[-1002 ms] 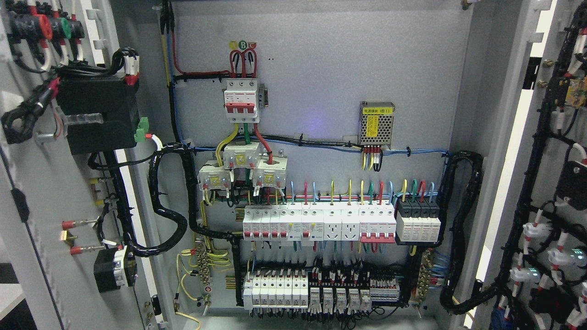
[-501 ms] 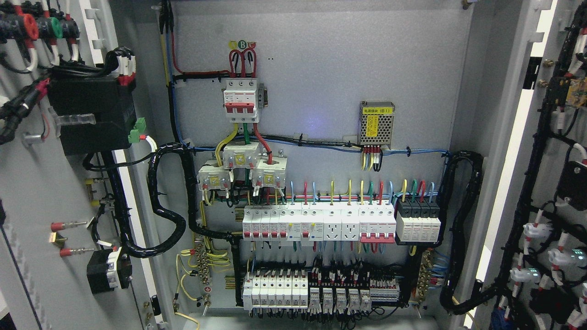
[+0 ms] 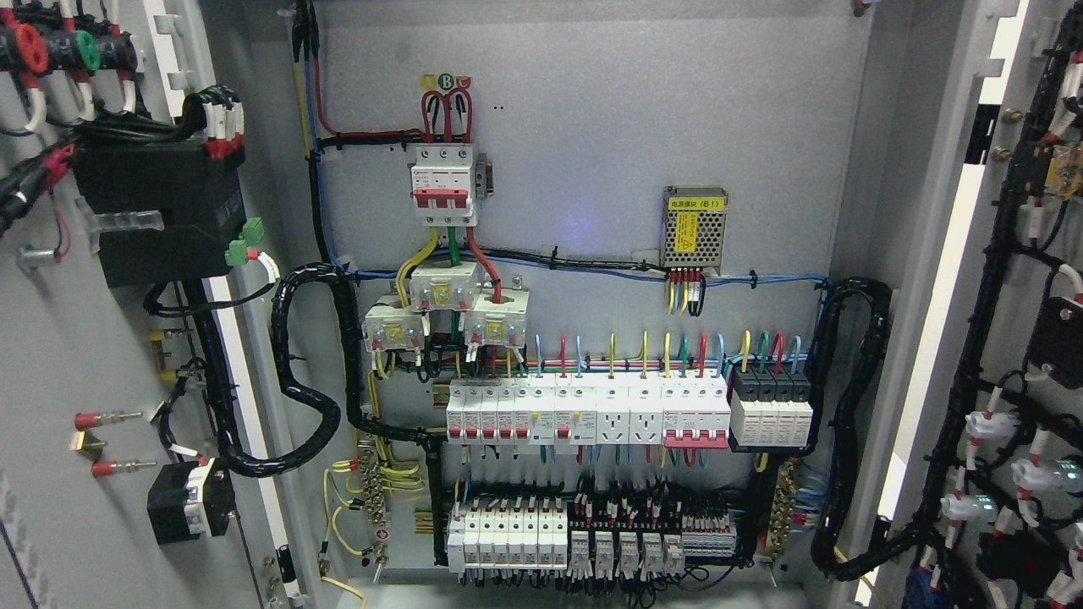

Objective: Open door with both hands

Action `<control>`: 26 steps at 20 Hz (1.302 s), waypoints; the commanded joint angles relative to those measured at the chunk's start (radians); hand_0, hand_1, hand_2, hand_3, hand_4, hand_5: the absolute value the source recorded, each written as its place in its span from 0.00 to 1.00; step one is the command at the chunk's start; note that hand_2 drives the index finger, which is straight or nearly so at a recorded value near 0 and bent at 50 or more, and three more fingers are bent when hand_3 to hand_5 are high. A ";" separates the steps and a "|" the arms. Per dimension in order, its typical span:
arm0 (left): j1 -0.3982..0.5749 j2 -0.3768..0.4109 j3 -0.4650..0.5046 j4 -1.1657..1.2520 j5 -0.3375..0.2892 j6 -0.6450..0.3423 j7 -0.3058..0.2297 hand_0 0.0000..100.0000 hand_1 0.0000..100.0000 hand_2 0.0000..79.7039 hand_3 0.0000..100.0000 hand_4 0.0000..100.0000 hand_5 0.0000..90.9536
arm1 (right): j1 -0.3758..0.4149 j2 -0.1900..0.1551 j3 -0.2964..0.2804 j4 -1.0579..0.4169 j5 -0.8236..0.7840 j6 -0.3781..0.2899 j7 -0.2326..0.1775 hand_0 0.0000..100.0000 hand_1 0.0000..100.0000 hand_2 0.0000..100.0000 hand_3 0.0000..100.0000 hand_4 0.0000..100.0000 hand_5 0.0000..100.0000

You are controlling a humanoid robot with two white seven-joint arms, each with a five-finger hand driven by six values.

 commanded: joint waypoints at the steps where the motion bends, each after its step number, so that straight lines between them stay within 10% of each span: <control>1: 0.000 0.000 -0.001 0.000 0.000 0.000 0.000 0.00 0.00 0.00 0.00 0.00 0.00 | -0.009 0.007 0.016 0.010 0.001 0.001 -0.007 0.38 0.00 0.00 0.00 0.00 0.00; 26: -0.002 -0.002 -0.014 -0.078 -0.003 -0.003 0.000 0.00 0.00 0.00 0.00 0.00 0.00 | -0.014 -0.009 -0.073 0.050 -0.008 -0.009 -0.006 0.38 0.00 0.00 0.00 0.00 0.00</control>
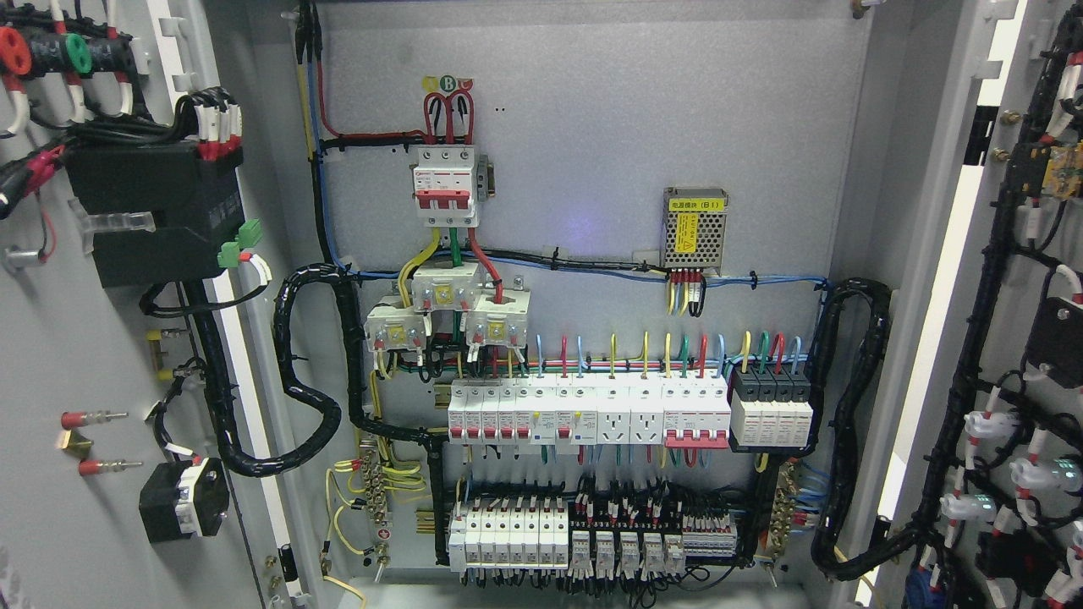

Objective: Open door with both hands

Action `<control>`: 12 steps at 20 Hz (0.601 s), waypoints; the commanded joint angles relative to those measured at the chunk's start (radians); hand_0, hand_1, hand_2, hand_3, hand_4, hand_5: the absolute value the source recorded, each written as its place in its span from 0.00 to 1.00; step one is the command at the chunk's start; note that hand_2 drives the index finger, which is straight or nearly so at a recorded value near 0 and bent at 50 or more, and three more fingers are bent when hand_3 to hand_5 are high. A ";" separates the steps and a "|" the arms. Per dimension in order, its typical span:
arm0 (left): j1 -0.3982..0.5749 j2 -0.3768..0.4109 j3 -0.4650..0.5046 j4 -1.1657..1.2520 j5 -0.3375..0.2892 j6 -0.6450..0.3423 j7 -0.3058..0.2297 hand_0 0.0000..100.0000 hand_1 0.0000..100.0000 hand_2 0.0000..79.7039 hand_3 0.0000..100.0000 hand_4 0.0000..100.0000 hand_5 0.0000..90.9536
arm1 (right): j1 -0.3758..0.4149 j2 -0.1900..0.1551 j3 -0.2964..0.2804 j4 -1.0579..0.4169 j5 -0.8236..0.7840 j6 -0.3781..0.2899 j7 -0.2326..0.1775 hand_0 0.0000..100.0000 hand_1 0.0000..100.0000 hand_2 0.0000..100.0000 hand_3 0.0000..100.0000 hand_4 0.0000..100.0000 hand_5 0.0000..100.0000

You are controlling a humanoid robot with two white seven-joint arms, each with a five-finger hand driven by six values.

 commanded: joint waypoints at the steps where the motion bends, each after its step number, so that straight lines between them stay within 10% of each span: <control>1: 0.014 -0.002 -0.008 -0.104 -0.001 0.000 0.000 0.00 0.00 0.00 0.00 0.00 0.00 | 0.000 -0.010 -0.049 0.010 -0.003 0.000 0.001 0.38 0.00 0.00 0.00 0.00 0.00; 7: 0.091 -0.002 -0.056 -0.391 -0.009 0.001 0.001 0.00 0.00 0.00 0.00 0.00 0.00 | 0.006 -0.024 -0.099 0.017 0.002 0.000 -0.004 0.38 0.00 0.00 0.00 0.00 0.00; 12: 0.219 0.017 -0.151 -0.725 -0.006 0.001 0.008 0.00 0.00 0.00 0.00 0.00 0.00 | 0.011 -0.039 -0.138 0.028 0.002 -0.002 -0.085 0.38 0.00 0.00 0.00 0.00 0.00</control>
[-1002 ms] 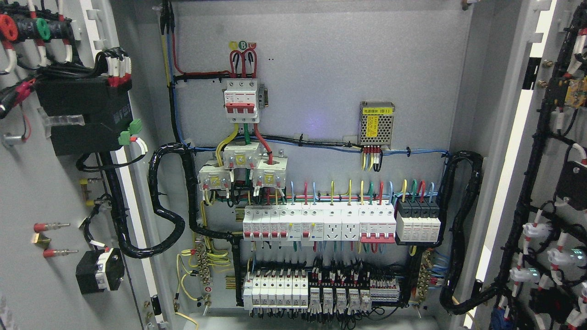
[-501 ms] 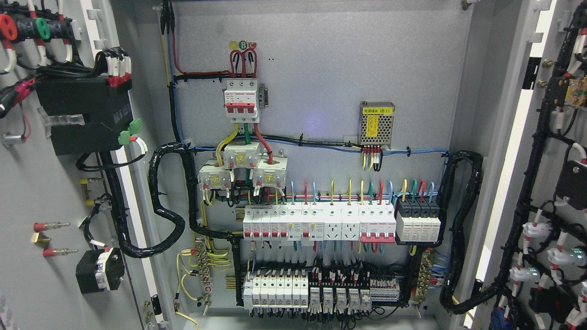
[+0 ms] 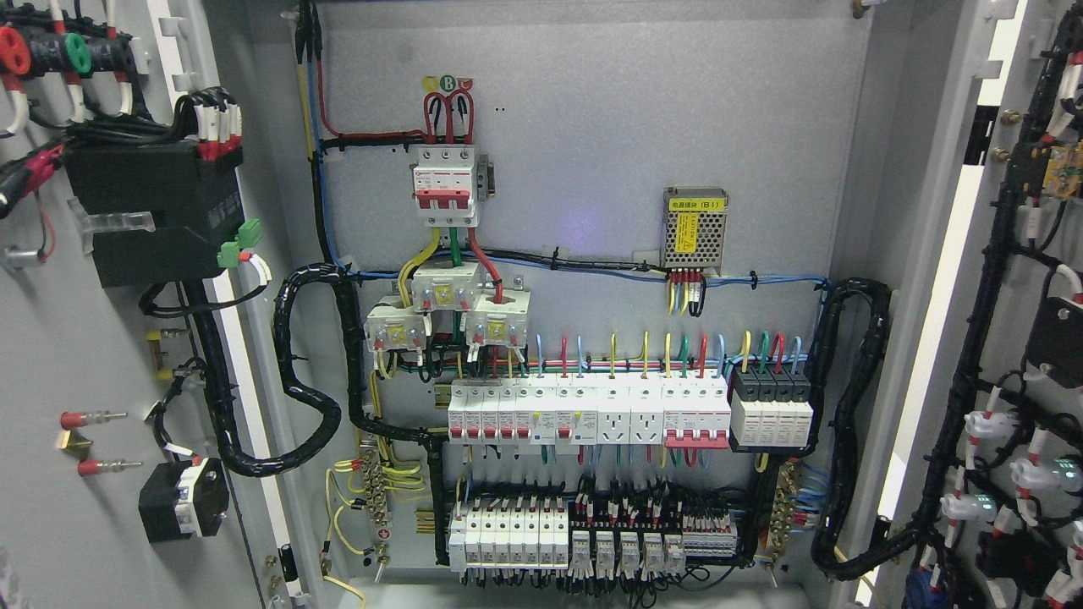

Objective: Open door with both hands

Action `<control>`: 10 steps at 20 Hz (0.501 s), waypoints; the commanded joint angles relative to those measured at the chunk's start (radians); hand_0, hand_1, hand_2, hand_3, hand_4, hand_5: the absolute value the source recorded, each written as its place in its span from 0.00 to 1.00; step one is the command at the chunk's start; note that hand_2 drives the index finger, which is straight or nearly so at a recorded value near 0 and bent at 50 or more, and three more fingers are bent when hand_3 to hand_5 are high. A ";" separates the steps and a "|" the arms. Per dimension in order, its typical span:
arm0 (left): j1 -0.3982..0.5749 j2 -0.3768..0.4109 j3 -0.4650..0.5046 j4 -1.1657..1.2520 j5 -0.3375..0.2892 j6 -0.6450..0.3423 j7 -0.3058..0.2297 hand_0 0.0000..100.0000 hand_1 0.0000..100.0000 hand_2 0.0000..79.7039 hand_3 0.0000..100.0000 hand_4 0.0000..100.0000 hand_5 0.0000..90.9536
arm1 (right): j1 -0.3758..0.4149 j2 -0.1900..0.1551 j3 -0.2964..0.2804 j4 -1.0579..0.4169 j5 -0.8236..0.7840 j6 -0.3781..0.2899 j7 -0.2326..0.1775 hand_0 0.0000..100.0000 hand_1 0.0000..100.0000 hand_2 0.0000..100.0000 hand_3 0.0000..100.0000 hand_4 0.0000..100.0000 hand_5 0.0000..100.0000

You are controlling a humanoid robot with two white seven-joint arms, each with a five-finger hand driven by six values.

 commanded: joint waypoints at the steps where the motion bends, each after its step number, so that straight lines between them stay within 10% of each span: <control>1: 0.119 0.020 -0.119 -0.484 0.002 0.006 0.008 0.00 0.00 0.00 0.00 0.00 0.00 | 0.007 -0.034 -0.069 0.014 -0.001 -0.002 -0.056 0.38 0.00 0.00 0.00 0.00 0.00; 5: 0.203 0.076 -0.185 -0.677 0.006 0.003 0.008 0.00 0.00 0.00 0.00 0.00 0.00 | 0.016 -0.090 -0.083 0.000 -0.004 -0.020 -0.171 0.38 0.00 0.00 0.00 0.00 0.00; 10: 0.329 0.141 -0.241 -0.944 0.006 -0.013 0.008 0.00 0.00 0.00 0.00 0.00 0.00 | 0.095 -0.169 -0.094 -0.059 -0.004 -0.097 -0.185 0.38 0.00 0.00 0.00 0.00 0.00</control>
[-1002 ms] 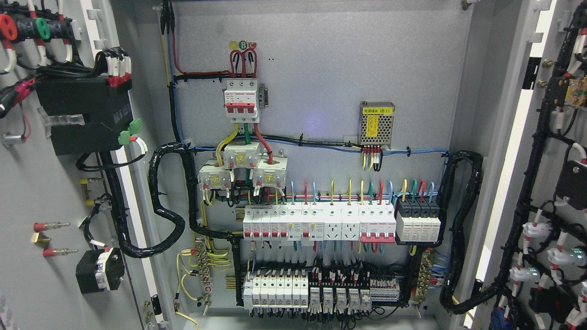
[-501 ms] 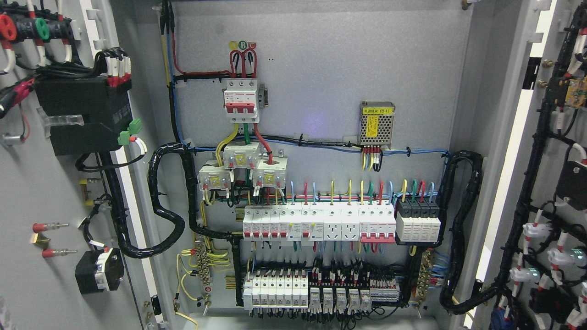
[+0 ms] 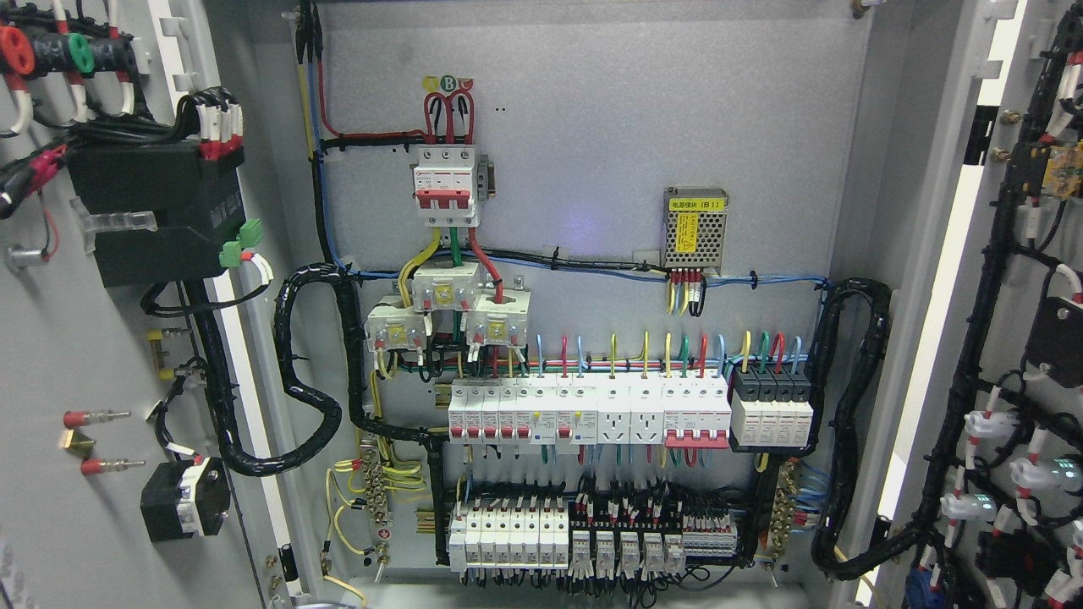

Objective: Open door with both hands

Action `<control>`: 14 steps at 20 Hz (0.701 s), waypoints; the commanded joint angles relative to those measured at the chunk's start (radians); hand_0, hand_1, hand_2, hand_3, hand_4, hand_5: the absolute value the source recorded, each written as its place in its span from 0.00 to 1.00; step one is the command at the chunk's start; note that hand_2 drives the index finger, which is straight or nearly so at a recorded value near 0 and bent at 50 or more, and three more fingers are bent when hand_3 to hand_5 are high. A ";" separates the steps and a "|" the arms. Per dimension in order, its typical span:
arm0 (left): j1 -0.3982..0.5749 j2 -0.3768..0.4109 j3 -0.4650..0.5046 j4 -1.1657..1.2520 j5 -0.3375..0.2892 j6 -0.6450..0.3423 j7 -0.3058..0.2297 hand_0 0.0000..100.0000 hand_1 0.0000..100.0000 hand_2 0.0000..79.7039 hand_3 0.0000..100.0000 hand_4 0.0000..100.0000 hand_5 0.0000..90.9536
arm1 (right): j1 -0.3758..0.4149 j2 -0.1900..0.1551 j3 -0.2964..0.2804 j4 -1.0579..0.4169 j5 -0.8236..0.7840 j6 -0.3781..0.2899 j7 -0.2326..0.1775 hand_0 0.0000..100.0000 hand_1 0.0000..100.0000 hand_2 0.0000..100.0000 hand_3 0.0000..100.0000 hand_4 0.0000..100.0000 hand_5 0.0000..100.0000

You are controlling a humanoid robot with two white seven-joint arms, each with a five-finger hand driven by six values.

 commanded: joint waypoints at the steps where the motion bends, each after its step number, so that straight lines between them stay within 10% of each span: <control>1: 0.152 0.104 -0.135 -0.571 0.001 -0.038 0.000 0.00 0.00 0.00 0.00 0.00 0.00 | 0.074 -0.124 -0.044 -0.068 -0.001 -0.065 -0.017 0.38 0.00 0.00 0.00 0.00 0.00; 14: 0.262 0.220 -0.206 -0.978 0.001 -0.288 0.026 0.00 0.00 0.00 0.00 0.00 0.00 | 0.286 -0.250 -0.110 -0.206 -0.001 -0.420 -0.161 0.38 0.00 0.00 0.00 0.00 0.00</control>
